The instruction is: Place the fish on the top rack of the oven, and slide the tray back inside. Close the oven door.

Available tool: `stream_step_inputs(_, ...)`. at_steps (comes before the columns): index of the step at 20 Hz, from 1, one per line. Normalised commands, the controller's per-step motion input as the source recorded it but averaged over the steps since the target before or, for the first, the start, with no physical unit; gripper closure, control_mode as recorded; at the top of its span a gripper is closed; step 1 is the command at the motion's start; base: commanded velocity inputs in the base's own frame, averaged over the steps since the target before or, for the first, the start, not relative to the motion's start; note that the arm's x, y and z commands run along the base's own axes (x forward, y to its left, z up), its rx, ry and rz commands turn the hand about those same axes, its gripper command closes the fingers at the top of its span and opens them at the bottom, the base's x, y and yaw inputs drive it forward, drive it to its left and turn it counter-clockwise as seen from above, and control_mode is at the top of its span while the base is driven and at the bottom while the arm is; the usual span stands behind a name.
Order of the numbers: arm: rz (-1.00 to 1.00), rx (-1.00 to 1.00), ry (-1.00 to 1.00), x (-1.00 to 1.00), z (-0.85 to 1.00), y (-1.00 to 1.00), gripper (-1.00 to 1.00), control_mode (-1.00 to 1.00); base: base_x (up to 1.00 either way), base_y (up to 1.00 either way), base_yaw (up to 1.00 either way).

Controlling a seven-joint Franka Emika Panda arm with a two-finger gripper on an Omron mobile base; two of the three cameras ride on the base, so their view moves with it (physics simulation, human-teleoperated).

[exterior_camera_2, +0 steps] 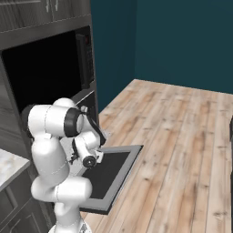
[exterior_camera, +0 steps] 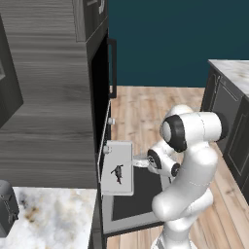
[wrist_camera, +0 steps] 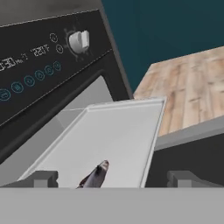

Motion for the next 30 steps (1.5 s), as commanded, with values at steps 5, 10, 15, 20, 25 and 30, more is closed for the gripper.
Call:
stream_step_inputs(5,0.0,0.05,0.06,-0.05,0.72,-0.63,-1.0,-1.0,0.0,0.0,0.0)
stream_step_inputs(10,0.0,0.06,0.38,0.0,0.3,-0.35,-1.0,-1.0,0.0,0.0,0.0)
stream_step_inputs(15,0.0,0.19,0.41,0.0,0.0,-0.1,-1.0,-1.0,0.0,0.0,0.0)
stream_step_inputs(20,0.0,0.38,0.29,0.0,-0.16,-0.02,-1.0,-1.0,0.0,0.0,0.0)
stream_step_inputs(25,0.01,0.41,0.08,0.0,-0.56,-0.04,-1.0,-1.0,0.0,0.0,0.0)
stream_step_inputs(30,0.05,0.18,0.0,0.0,-0.8,0.05,-1.0,-1.0,0.0,0.0,0.0)
